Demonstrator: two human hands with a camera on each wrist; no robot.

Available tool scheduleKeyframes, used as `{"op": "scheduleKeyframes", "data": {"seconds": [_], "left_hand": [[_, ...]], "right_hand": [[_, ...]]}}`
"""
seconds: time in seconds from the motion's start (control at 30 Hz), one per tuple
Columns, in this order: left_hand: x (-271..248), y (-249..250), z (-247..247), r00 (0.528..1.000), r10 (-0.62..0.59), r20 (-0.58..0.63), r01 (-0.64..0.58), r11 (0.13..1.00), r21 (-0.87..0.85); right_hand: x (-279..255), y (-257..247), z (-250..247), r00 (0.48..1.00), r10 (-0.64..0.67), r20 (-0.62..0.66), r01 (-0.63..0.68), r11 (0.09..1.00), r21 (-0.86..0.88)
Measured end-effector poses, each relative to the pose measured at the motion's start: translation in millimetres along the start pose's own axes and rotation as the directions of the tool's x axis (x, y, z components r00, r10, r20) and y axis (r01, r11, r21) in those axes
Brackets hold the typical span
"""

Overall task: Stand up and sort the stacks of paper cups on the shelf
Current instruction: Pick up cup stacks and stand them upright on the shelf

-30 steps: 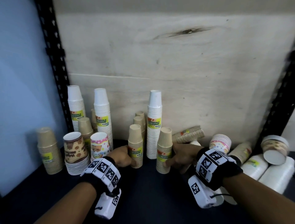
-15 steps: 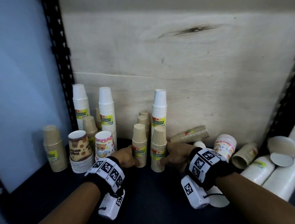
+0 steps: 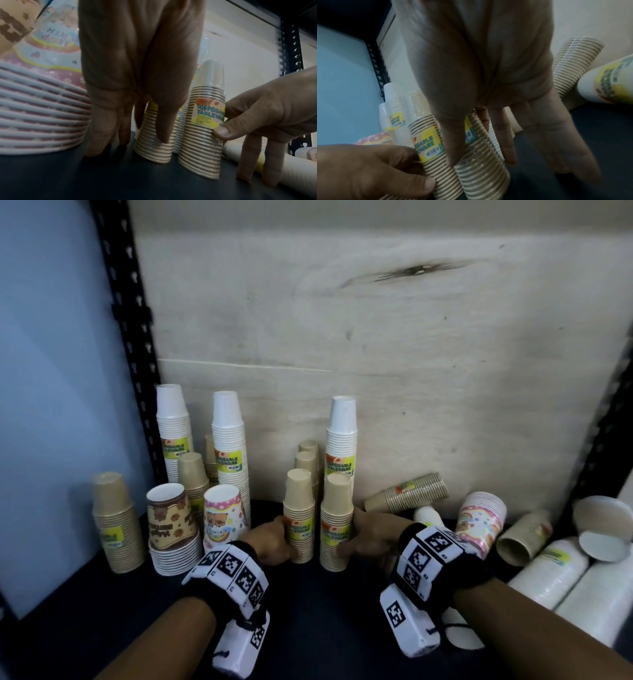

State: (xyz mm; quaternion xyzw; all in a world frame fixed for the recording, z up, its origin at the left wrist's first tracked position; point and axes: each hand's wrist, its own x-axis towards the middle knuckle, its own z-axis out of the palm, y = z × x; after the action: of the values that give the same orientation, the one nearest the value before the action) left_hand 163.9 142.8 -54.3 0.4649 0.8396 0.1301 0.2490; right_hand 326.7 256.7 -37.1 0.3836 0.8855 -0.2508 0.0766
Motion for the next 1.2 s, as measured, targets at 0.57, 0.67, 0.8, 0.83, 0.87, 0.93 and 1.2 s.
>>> {"op": "scheduleKeyframes", "data": {"seconds": [0.57,0.67,0.8,0.83,0.87,0.93,1.2], "left_hand": [[-35,40,-12,0.996,-0.042,0.08,0.043,0.999,-0.014],[-40,63,-10,0.991,-0.016,0.136,0.023,0.999,-0.048],[-38,97,-1,0.986,0.09,0.141,-0.084,0.995,-0.046],[-36,105,1,0.984,0.116,0.134,-0.11,0.993,-0.049],[-33,113,4,0.982,0.141,0.126,-0.135,0.989,-0.053],[-26,128,8,0.98,0.165,0.107,-0.161,0.986,-0.047],[25,169,20,0.973,0.224,-0.053,-0.208,0.954,0.215]], "right_hand": [[-45,47,-39,0.997,0.042,-0.068,-0.029,0.984,0.177],[-57,59,-50,0.993,0.064,-0.102,-0.045,0.983,0.18],[-66,81,-67,0.978,0.096,-0.184,-0.08,0.992,0.093],[-69,85,-71,0.974,0.091,-0.208,-0.079,0.995,0.062],[-73,89,-76,0.969,0.084,-0.23,-0.08,0.996,0.026],[-78,100,-84,0.958,0.08,-0.274,-0.097,0.994,-0.049],[-72,143,-106,0.957,0.143,-0.252,-0.222,0.921,-0.32]]}}
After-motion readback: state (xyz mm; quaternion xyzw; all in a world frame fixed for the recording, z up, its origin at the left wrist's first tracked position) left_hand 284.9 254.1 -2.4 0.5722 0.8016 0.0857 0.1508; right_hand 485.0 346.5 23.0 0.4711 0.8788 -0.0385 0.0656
